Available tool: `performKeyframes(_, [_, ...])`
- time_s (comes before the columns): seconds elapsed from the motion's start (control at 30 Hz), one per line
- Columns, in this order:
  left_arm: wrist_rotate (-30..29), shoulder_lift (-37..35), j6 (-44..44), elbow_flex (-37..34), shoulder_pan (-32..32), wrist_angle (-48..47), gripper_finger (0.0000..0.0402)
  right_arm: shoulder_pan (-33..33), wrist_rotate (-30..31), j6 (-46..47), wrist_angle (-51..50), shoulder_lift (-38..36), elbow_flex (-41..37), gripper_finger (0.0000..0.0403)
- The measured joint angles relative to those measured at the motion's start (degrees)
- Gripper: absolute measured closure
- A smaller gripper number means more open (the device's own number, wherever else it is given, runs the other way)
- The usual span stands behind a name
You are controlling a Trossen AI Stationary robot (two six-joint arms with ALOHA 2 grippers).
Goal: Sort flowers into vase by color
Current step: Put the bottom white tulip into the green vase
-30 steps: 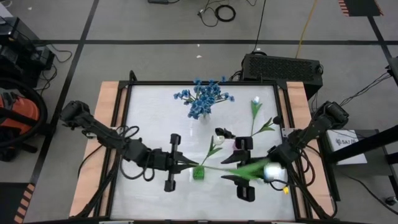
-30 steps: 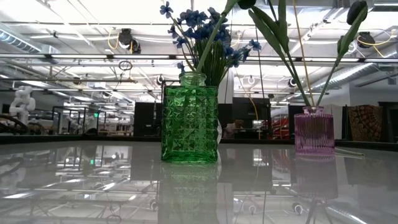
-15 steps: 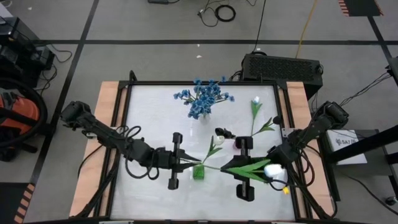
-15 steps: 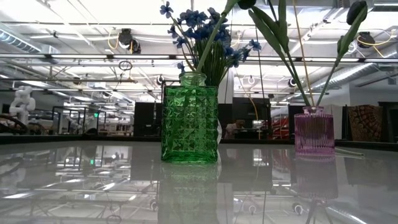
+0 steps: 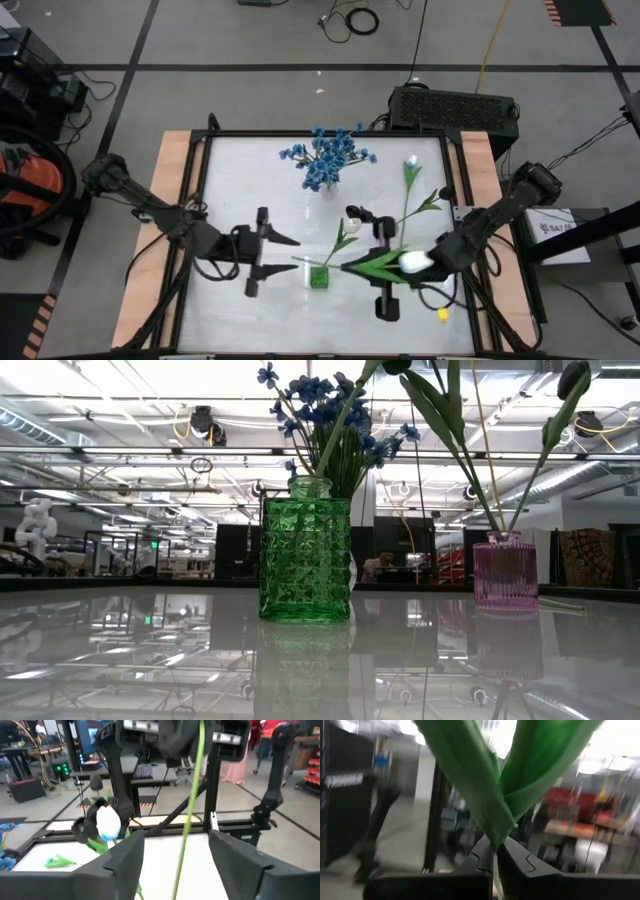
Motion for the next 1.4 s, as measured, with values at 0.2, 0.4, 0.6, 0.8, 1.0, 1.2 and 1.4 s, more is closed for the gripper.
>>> performKeyframes(0.2, [-1.41, -0.89, 0.99, 0.04, -2.54, 2.15, 0.0152, -1.09, -0.15, 11.67, -27.28, 3.35, 10.92, 0.0397])
performKeyframes(0.4, [-0.95, 3.14, 2.90, 0.10, -2.30, 7.84, 0.0152, -1.64, -0.44, 12.68, -27.63, 5.14, 12.30, 0.0397])
performKeyframes(0.6, [-0.71, 7.11, 2.97, 3.42, -0.82, 7.83, 0.0152, -2.35, -0.17, 14.42, -28.80, 5.15, 12.34, 0.0397])
performKeyframes(0.8, [-0.30, 10.66, 3.53, 5.87, 0.17, 7.58, 0.0152, -2.98, -0.31, 15.60, -29.92, 5.15, 12.34, 0.0397])
performKeyframes(1.0, [-0.36, 13.38, 7.81, 7.64, 1.27, 7.67, 0.0152, -3.13, -0.44, 16.18, -30.28, 5.15, 12.34, 0.0397])
performKeyframes(1.2, [-0.39, 13.99, 8.81, 8.24, 1.82, 8.29, 0.0184, -3.45, -0.15, 16.26, -30.81, 5.15, 12.34, 0.0397])
performKeyframes(1.4, [0.81, 14.32, 9.28, 8.24, 2.09, 8.75, 0.0265, -4.27, -0.09, 17.14, -32.22, 5.15, 12.34, 0.0397])
